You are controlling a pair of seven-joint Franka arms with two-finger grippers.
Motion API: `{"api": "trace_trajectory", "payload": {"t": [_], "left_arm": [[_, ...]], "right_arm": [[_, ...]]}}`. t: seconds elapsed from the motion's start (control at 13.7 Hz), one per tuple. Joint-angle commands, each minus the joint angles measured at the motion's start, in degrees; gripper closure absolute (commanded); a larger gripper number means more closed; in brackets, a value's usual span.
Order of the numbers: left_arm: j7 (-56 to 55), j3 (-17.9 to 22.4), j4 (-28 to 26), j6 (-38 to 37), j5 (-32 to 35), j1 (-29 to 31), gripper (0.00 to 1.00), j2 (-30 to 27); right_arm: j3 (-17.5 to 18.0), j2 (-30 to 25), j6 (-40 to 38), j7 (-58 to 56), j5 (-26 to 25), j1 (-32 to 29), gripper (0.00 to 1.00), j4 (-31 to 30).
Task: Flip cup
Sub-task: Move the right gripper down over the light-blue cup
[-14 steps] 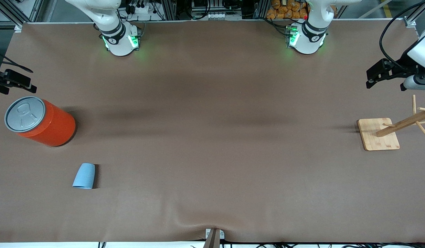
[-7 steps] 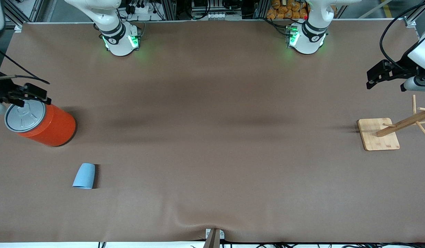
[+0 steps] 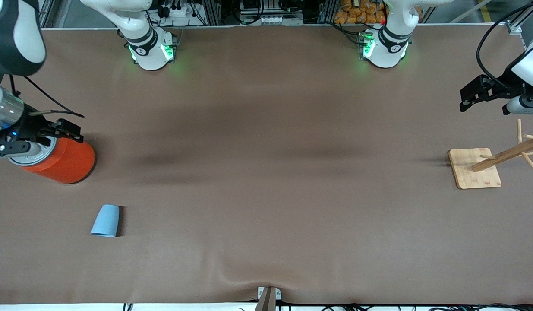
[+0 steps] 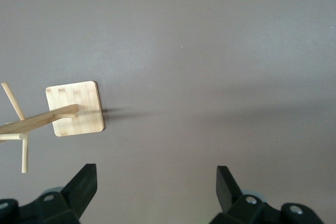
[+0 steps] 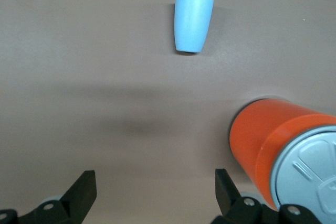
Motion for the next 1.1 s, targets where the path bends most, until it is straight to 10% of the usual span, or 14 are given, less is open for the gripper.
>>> {"api": "trace_trajectory", "payload": {"t": [0.0, 0.29, 1.02], "left_arm": [[0.95, 0.02, 0.98, -0.37, 0.06, -0.07, 0.0, 0.25], [0.95, 0.02, 0.98, -0.37, -0.03, -0.07, 0.0, 0.25], [0.87, -0.07, 0.98, -0.28, -0.47, -0.15, 0.0, 0.34]], "right_arm": [[0.03, -1.01, 8.08, 1.52, -0.93, 0.16, 0.0, -7.86], [0.03, 5.64, 28.9, 1.61, -0.93, 0.25, 0.0, -16.33], [0.03, 37.82, 43.71, -1.1, -0.93, 0.25, 0.0, 8.52]]}}
